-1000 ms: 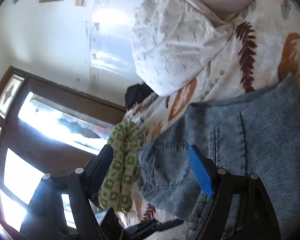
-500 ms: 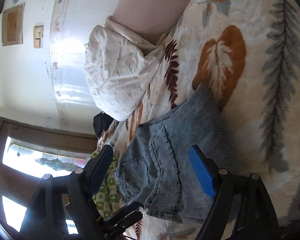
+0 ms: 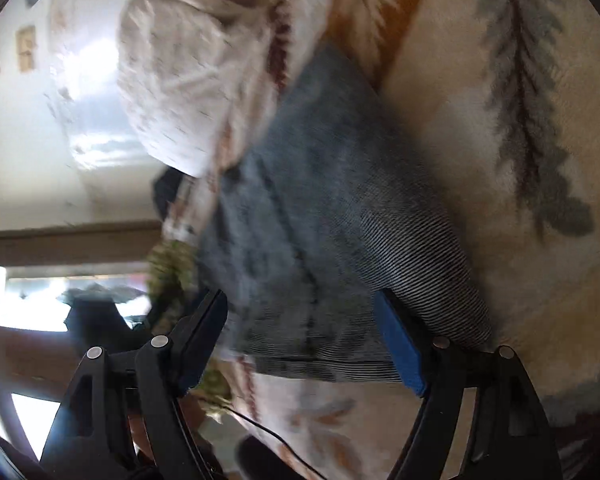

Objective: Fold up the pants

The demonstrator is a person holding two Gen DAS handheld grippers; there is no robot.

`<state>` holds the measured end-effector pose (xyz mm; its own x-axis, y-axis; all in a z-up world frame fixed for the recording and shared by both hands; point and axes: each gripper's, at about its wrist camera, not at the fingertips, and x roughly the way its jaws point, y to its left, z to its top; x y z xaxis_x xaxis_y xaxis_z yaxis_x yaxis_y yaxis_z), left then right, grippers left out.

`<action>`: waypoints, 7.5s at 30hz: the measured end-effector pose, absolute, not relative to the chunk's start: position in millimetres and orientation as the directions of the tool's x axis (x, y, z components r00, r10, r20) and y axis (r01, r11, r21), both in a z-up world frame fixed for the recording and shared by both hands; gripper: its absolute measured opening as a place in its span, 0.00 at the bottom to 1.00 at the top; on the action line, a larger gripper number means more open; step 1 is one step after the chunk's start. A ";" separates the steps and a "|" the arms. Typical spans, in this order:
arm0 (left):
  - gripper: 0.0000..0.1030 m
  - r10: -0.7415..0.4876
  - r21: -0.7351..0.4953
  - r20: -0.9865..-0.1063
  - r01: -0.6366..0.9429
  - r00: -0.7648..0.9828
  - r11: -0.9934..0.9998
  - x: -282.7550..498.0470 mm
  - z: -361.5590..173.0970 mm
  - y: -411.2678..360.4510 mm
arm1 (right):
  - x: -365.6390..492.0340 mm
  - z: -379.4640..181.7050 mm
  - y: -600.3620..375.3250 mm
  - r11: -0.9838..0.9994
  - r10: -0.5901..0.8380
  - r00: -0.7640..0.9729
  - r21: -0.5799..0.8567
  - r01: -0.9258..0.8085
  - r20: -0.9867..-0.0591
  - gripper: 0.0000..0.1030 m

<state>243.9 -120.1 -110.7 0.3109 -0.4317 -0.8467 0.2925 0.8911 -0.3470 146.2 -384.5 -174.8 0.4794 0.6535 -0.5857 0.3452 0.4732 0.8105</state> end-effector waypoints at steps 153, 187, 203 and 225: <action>0.99 -0.714 -0.439 -0.606 0.601 0.351 0.668 188.2 -98.4 -113.9 | 226.4 -25.3 -336.1 0.979 0.140 0.706 0.203 0.005 -0.695 0.11; 0.99 -0.646 -0.273 -0.654 0.674 0.394 0.687 148.9 -116.2 -110.8 | 203.5 -131.0 -316.8 0.756 0.510 0.578 0.653 0.052 -0.637 0.14; 0.99 -0.667 -0.260 -0.665 0.732 0.337 0.630 147.0 -96.2 -122.8 | 223.1 -191.7 -418.7 0.669 0.526 0.491 0.695 0.264 -0.694 0.24; 1.00 -0.099 0.157 -0.799 0.366 0.593 0.917 238.7 -128.8 -151.2 | 167.3 -145.0 -313.3 0.953 0.285 0.531 0.296 -0.067 -0.798 0.42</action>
